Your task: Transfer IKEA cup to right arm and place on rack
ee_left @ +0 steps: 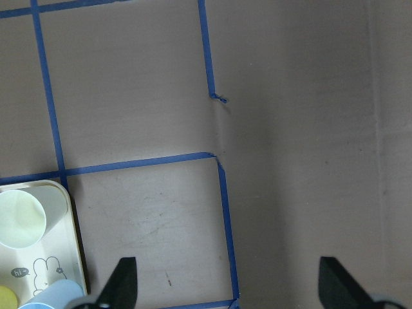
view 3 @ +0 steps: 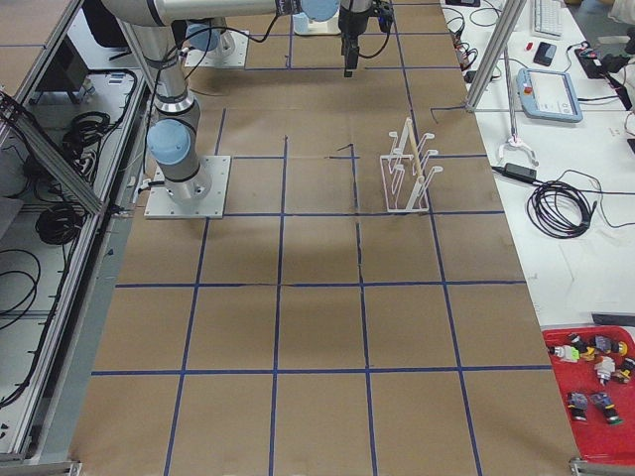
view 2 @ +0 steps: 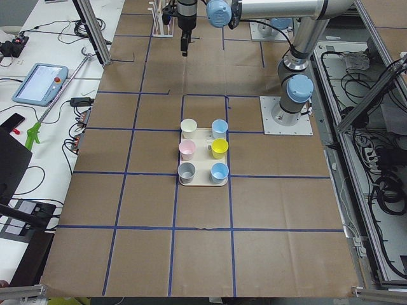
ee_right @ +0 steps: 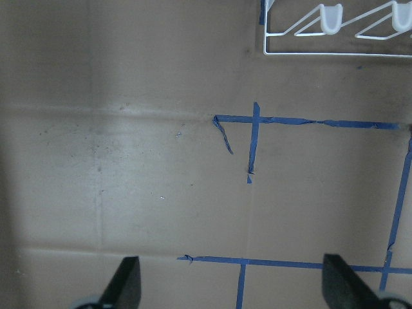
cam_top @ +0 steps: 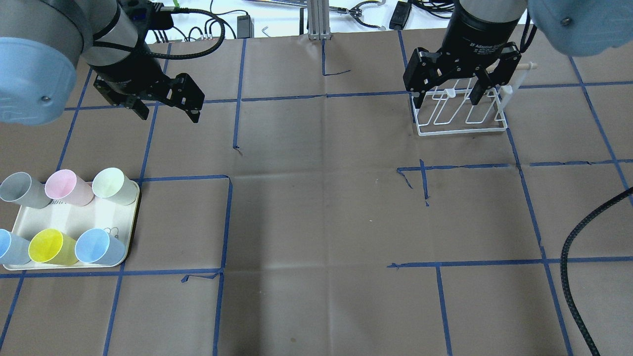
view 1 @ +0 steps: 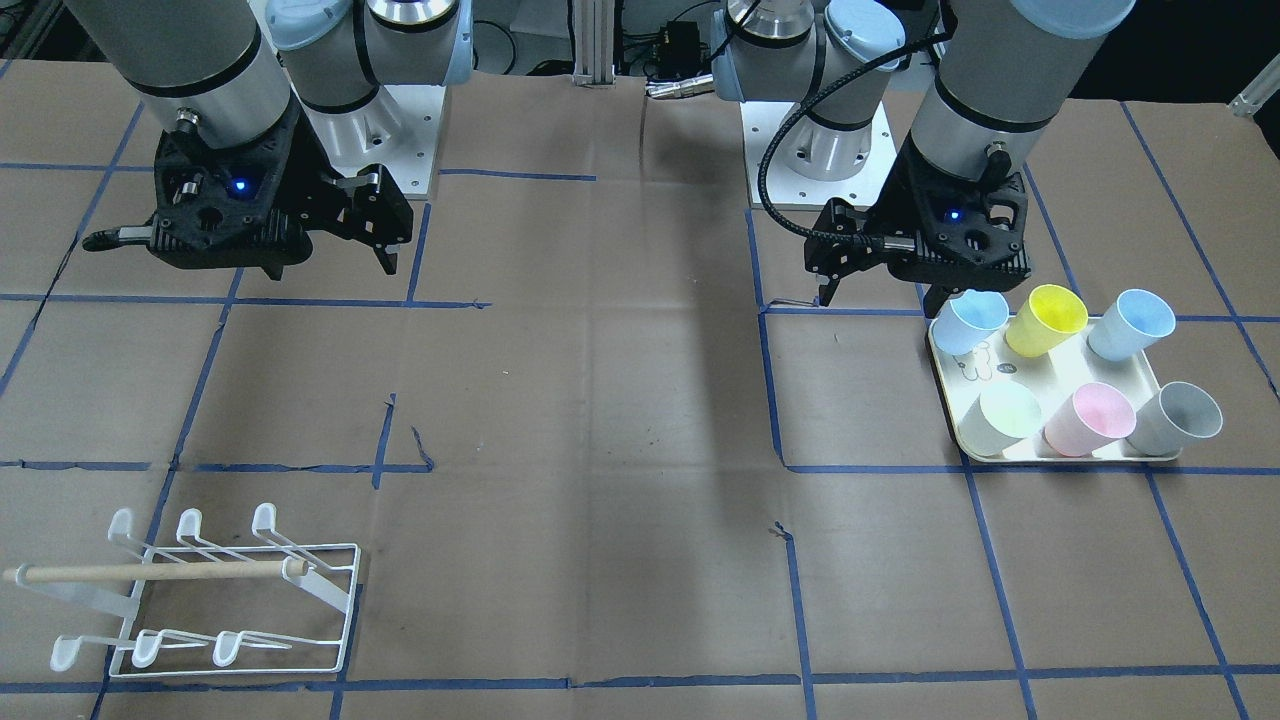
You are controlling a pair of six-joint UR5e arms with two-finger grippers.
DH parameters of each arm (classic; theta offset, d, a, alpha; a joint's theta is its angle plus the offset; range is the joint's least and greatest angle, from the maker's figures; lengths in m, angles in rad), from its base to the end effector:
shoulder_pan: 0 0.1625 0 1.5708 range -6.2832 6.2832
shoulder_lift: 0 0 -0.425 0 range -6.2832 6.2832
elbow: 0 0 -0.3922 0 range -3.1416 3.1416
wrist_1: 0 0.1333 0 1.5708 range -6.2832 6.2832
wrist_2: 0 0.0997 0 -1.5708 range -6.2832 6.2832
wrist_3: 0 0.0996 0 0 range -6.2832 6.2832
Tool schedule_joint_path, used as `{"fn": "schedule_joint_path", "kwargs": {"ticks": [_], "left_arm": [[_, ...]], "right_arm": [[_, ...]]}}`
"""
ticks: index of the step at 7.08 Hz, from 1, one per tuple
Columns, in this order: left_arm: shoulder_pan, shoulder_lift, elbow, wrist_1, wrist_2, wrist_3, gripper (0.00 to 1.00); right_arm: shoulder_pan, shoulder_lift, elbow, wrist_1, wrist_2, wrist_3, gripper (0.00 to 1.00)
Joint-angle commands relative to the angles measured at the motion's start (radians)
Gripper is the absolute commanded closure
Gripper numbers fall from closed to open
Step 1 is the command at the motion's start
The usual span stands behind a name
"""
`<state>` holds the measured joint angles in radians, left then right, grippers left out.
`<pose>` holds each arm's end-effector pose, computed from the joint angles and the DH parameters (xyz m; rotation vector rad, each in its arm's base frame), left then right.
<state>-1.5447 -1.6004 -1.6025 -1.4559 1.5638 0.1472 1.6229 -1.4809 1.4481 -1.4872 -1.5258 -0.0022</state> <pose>-0.1207 -0.5123 0.4692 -0.1902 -3.1324 0.0847 0.1649 -0.5168 0.4942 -0.0823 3.0958 0.0804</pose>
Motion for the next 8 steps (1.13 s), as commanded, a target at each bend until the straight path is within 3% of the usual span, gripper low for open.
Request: {"fn": "schedule_joint_path", "kwargs": {"ticks": [1,8], "left_arm": [[0.000,0.003,-0.005,0.000,0.001,0.000,0.01],[0.000,0.011,-0.005,-0.001,0.001,0.002,0.01]], "right_arm": [[0.000,0.002,0.000,0.005,0.000,0.001,0.00],[0.002,0.016,-0.002,-0.004,0.001,0.001,0.00]]}}
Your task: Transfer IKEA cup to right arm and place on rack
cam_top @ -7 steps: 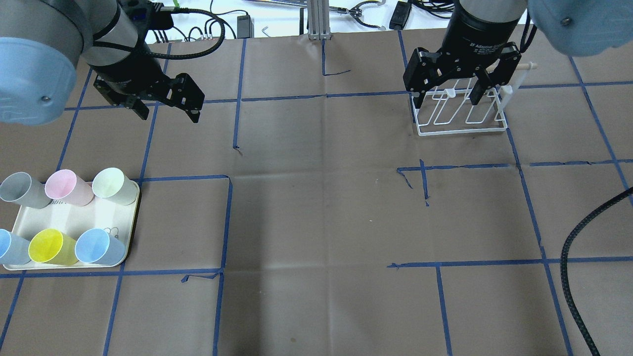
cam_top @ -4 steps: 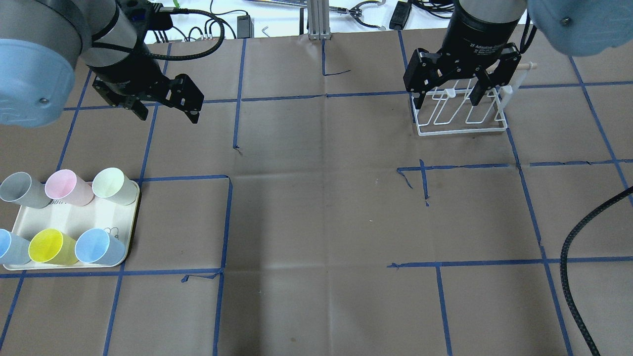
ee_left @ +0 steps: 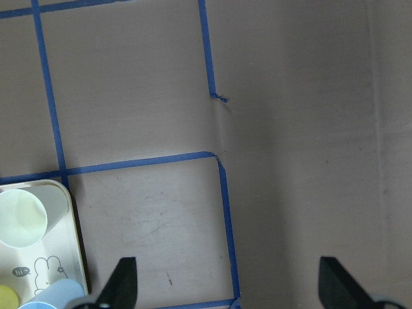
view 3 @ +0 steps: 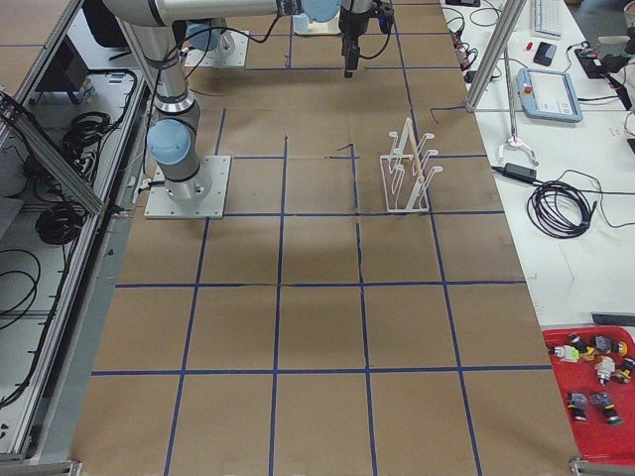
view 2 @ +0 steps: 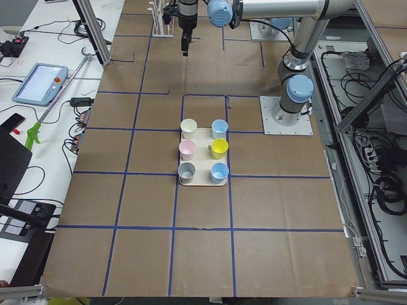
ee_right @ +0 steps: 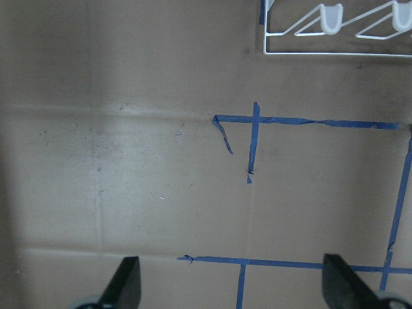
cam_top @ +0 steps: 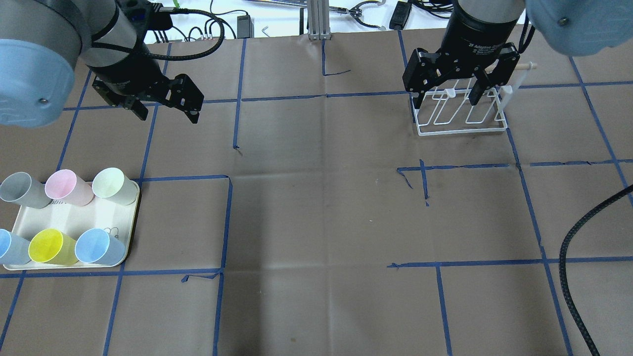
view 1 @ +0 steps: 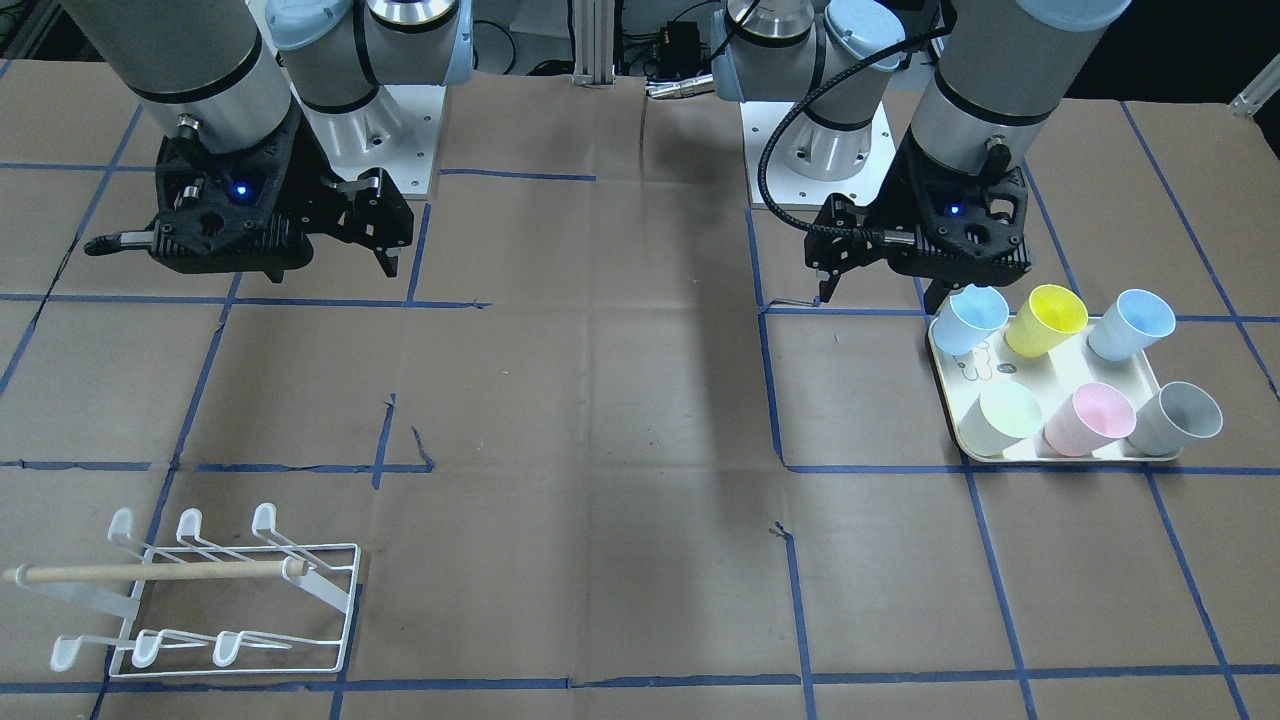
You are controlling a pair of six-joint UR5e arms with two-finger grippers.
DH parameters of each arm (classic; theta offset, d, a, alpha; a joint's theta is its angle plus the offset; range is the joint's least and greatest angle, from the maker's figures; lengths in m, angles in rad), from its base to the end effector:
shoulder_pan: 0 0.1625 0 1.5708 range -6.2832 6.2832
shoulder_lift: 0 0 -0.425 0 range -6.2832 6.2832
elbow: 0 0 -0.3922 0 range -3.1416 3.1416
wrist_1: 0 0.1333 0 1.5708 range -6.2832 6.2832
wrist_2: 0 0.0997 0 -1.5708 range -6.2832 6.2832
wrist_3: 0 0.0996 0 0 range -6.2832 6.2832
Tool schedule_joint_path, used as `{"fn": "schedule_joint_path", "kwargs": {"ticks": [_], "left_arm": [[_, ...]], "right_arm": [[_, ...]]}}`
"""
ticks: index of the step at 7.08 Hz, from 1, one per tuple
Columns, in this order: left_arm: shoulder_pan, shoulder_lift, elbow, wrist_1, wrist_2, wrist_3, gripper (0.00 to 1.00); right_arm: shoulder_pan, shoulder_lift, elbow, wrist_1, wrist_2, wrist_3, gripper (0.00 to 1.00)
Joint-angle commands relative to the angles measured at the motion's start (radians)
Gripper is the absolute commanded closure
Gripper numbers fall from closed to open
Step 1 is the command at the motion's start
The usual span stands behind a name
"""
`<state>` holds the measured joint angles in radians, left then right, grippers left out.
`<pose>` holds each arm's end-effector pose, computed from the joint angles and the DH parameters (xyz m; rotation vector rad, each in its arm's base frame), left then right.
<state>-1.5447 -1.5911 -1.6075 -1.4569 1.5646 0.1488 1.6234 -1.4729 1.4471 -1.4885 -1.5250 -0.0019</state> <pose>-0.1207 -0.5087 0.4713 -0.1927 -3.1332 0.0898 0.1654 -0.5196 0.4906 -0.0824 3.0949 0.0893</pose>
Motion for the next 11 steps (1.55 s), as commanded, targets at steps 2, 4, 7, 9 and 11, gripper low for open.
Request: {"fn": "schedule_joint_path", "kwargs": {"ticks": [2,4,7,9,11], "left_arm": [[0.002,0.002,-0.005,0.000,0.002,0.015,0.01],[0.020,0.002,-0.006,0.000,0.003,0.032,0.01],[0.229,0.036,-0.087,0.009,-0.002,0.217,0.02],[0.343,0.046,-0.150,0.032,-0.001,0.285,0.03],[0.371,0.045,-0.210,0.110,0.002,0.324,0.03]], "right_arm": [[0.000,0.011,-0.004,0.002,-0.001,0.000,0.00],[0.001,0.013,-0.002,0.002,-0.001,0.000,0.00],[0.001,0.011,0.004,0.007,-0.003,0.002,0.00],[0.000,0.008,0.039,-0.007,-0.003,0.002,0.00],[0.000,0.008,0.044,-0.009,-0.003,0.002,0.00]]}}
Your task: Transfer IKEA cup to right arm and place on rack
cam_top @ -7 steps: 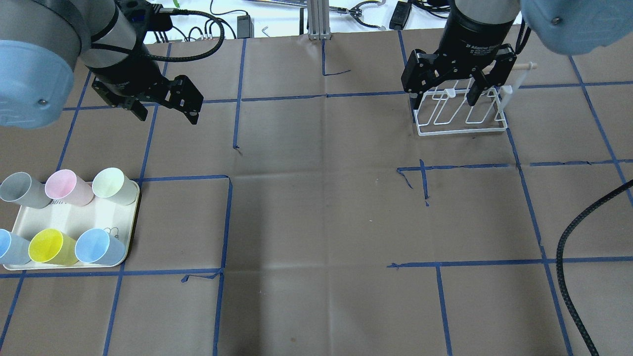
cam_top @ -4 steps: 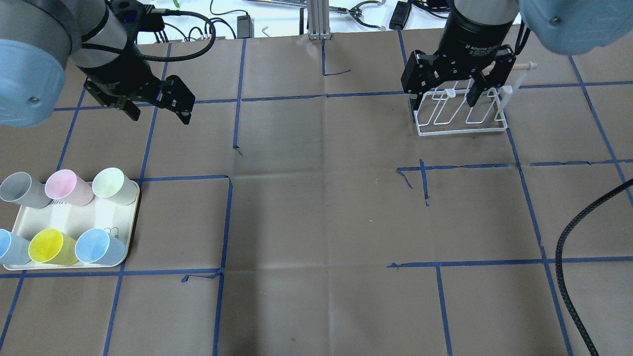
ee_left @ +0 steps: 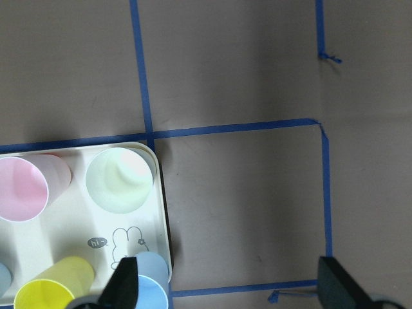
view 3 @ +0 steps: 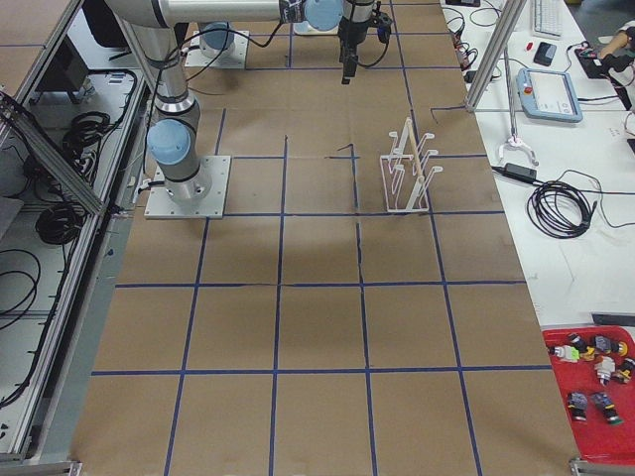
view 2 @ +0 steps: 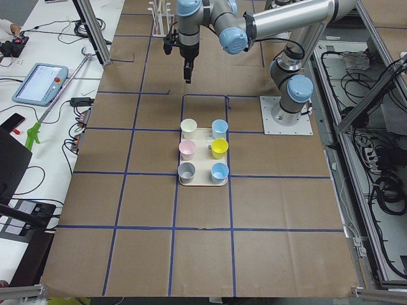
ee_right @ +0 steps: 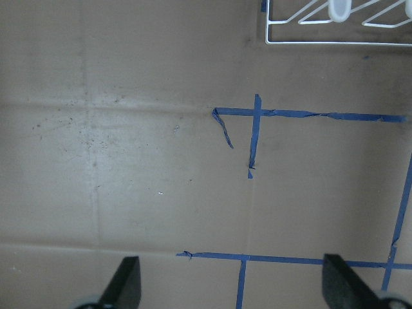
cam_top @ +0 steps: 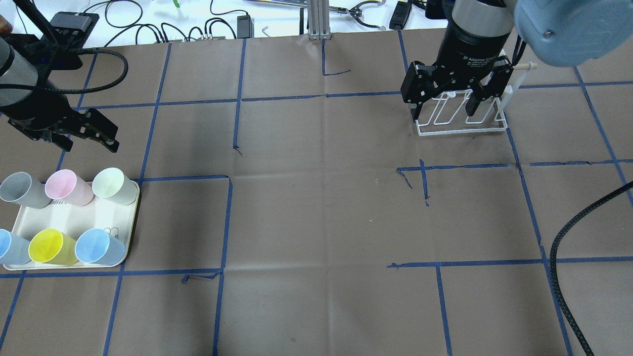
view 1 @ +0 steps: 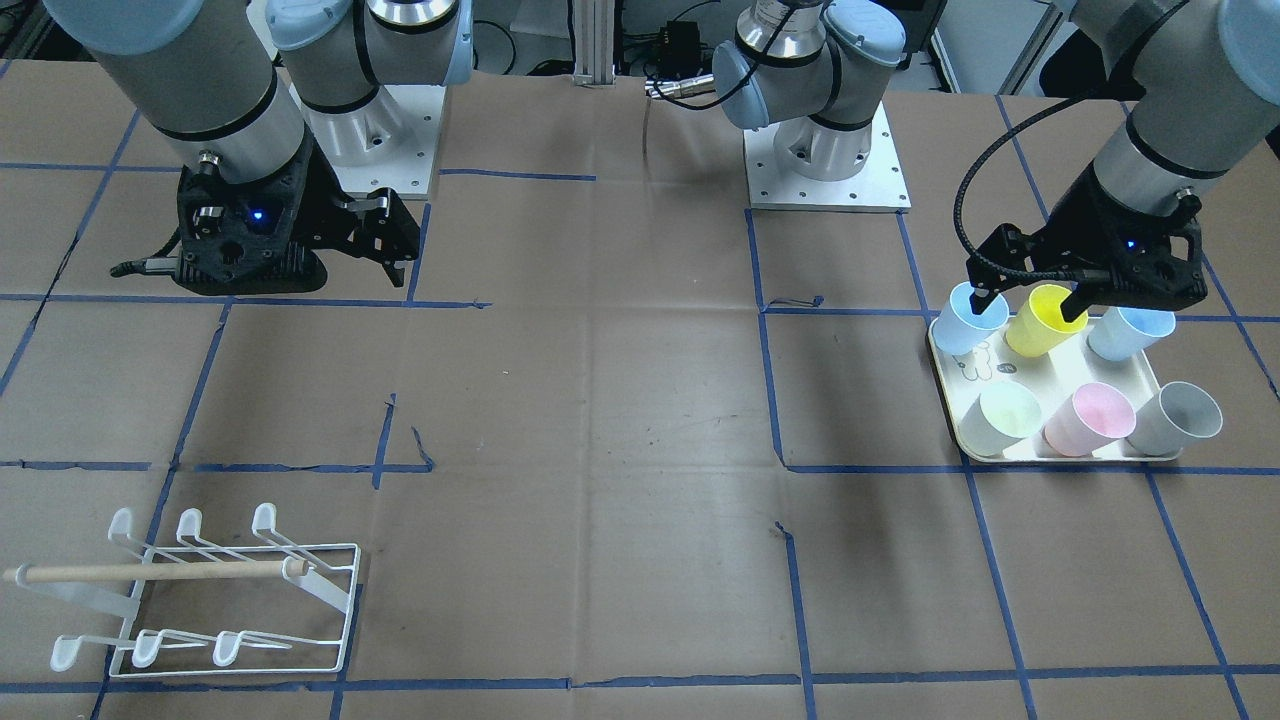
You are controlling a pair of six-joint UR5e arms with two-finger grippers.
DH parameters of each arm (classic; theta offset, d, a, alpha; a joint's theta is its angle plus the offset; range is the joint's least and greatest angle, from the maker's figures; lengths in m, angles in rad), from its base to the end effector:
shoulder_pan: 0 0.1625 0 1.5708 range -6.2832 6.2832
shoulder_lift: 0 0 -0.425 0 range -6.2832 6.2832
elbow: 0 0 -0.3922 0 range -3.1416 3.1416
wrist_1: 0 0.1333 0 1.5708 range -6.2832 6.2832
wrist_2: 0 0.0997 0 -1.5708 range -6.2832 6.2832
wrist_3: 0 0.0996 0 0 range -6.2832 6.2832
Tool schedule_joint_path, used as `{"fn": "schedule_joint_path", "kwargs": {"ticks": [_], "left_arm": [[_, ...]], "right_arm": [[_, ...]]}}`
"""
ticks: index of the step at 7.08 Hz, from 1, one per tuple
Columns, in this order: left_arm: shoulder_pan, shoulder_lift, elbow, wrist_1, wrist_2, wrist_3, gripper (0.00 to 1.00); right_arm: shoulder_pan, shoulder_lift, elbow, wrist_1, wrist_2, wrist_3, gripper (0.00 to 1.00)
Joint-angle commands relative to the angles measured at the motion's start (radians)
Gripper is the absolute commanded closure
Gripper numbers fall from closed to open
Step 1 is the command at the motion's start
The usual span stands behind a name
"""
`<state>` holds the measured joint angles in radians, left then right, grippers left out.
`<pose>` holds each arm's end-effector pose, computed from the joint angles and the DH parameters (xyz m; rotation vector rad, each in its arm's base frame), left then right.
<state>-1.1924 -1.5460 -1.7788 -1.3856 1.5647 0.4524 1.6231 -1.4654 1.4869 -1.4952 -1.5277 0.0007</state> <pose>0.0510 -0.4909 0.4165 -0.1160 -3.1347 0.0067 0.1649 -0.5185 0.4680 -0.0767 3.0965 0.1522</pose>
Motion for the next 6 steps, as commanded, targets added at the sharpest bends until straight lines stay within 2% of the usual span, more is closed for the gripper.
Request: {"fn": "schedule_joint_path", "kwargs": {"ticks": [1,4,6], "left_arm": [[0.040,-0.005,-0.086,0.110,0.000,0.034,0.03],[0.086,-0.037,-0.258,0.314,-0.002,0.051,0.03],[0.089,-0.130,-0.335,0.495,0.000,0.057,0.03]], "right_arm": [[0.000,0.000,0.006,0.000,0.000,0.001,0.00],[0.000,0.002,0.006,0.001,0.000,0.001,0.00],[0.000,0.002,0.004,0.001,0.000,0.001,0.00]]}}
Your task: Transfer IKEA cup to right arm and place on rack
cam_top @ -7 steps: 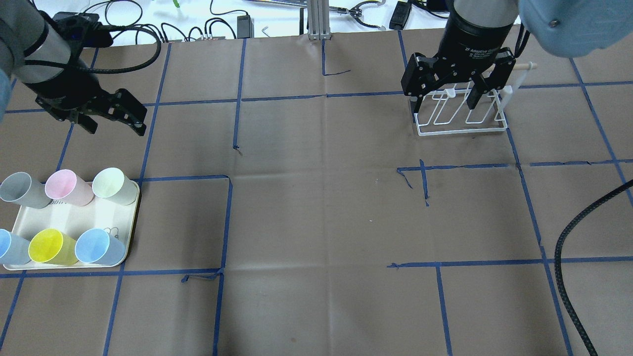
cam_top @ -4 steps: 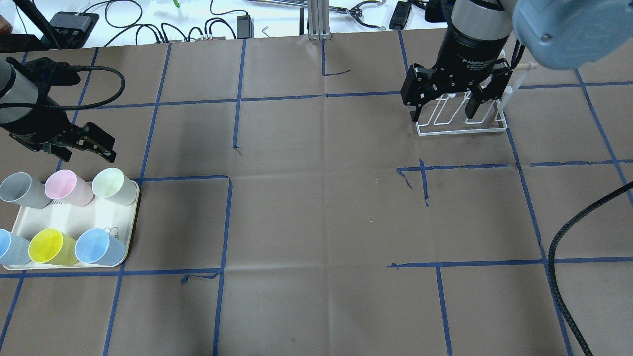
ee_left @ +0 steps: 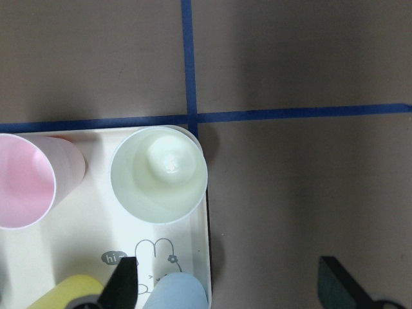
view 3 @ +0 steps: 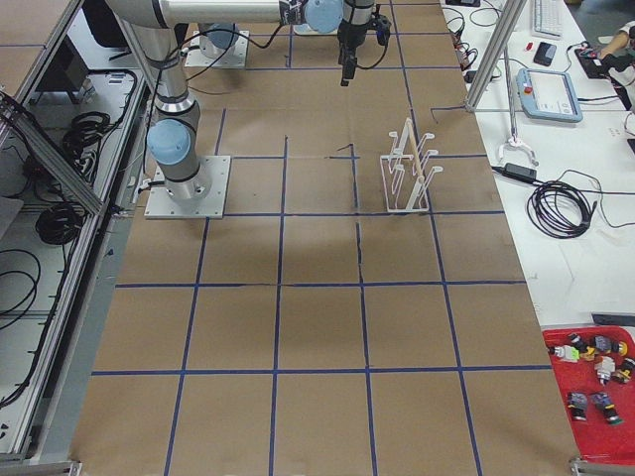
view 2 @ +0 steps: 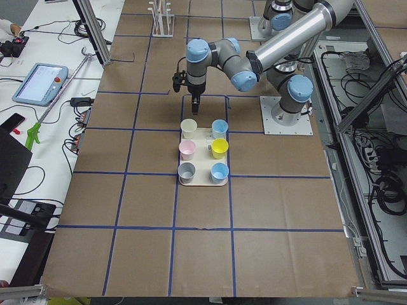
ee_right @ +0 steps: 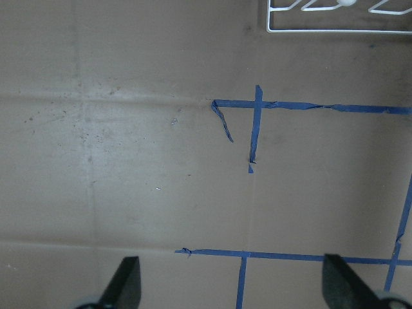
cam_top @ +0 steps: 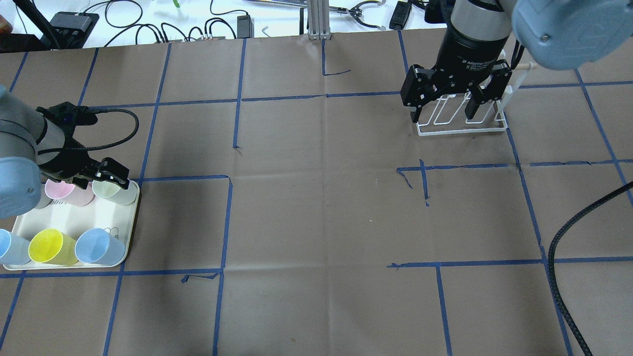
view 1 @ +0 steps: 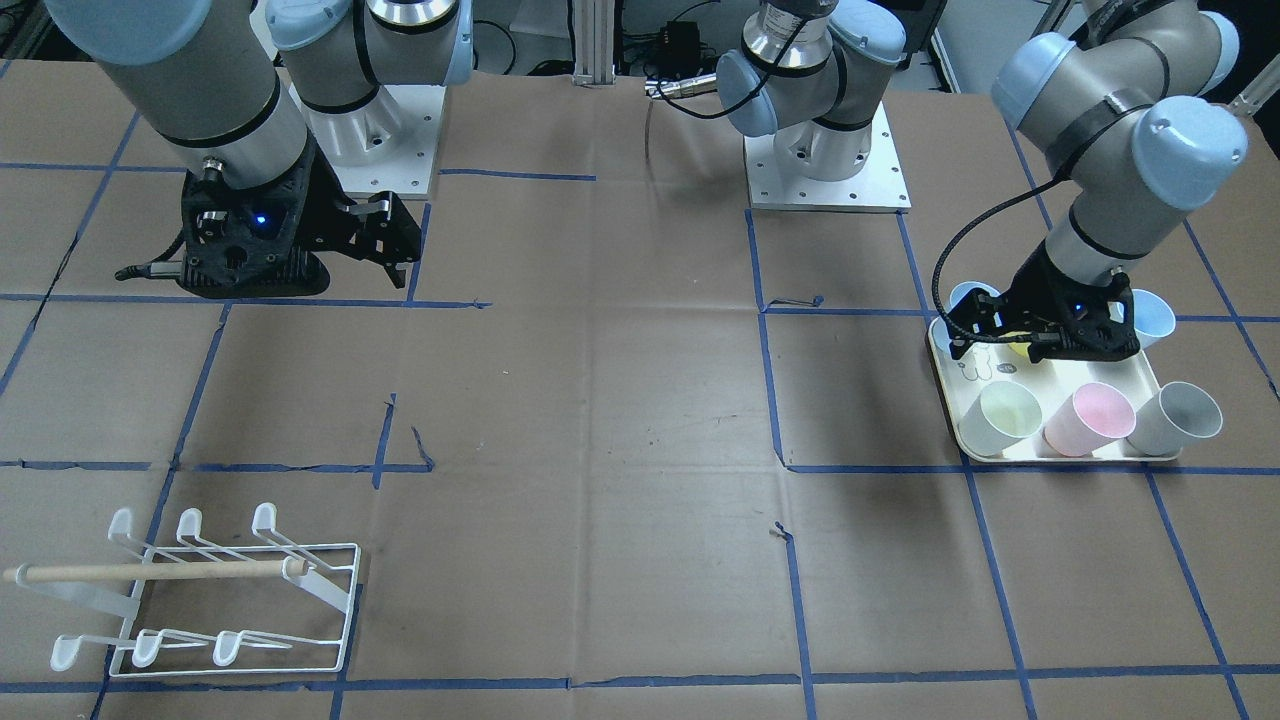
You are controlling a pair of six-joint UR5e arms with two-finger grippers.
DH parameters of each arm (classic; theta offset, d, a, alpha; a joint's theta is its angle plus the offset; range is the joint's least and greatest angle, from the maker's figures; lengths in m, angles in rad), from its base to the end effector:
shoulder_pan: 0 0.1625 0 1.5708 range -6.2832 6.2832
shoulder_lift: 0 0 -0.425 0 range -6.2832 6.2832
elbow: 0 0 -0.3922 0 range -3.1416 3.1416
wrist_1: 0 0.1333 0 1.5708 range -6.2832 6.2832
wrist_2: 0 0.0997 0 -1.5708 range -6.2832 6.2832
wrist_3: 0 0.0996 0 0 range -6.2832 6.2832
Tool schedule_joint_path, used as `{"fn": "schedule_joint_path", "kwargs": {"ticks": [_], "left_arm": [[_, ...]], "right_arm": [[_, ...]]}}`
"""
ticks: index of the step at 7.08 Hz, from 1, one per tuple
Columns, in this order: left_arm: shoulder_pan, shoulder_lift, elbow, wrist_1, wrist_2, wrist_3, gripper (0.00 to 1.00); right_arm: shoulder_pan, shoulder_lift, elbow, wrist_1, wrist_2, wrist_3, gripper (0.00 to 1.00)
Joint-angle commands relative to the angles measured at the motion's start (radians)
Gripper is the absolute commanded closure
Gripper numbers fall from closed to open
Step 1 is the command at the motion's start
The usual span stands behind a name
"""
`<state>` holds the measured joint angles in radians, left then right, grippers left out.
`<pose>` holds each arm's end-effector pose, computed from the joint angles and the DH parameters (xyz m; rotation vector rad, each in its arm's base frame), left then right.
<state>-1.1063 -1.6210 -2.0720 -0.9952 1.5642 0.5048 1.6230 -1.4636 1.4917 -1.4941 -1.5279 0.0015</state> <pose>0.0852 -0.4690 0.2843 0.0633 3.1353 -0.0384 0.1648 -0.5184 0.4646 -0.0750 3.0963 0.1642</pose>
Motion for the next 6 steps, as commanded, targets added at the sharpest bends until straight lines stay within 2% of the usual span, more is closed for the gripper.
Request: {"fn": "schedule_joint_path", "kwargs": {"ticks": [1,3,6], "left_arm": [[0.016,-0.109,-0.051,0.174,0.002,0.001,0.03],[0.034,-0.146,-0.056,0.227,0.000,0.004,0.03],[0.028,-0.131,-0.046,0.228,-0.003,-0.008,0.03]], "right_arm": [[0.000,-0.001,-0.001,0.001,-0.001,0.000,0.00],[0.000,-0.001,0.001,0.002,-0.001,0.000,0.00],[0.000,0.003,-0.004,-0.005,-0.002,-0.002,0.00]]}}
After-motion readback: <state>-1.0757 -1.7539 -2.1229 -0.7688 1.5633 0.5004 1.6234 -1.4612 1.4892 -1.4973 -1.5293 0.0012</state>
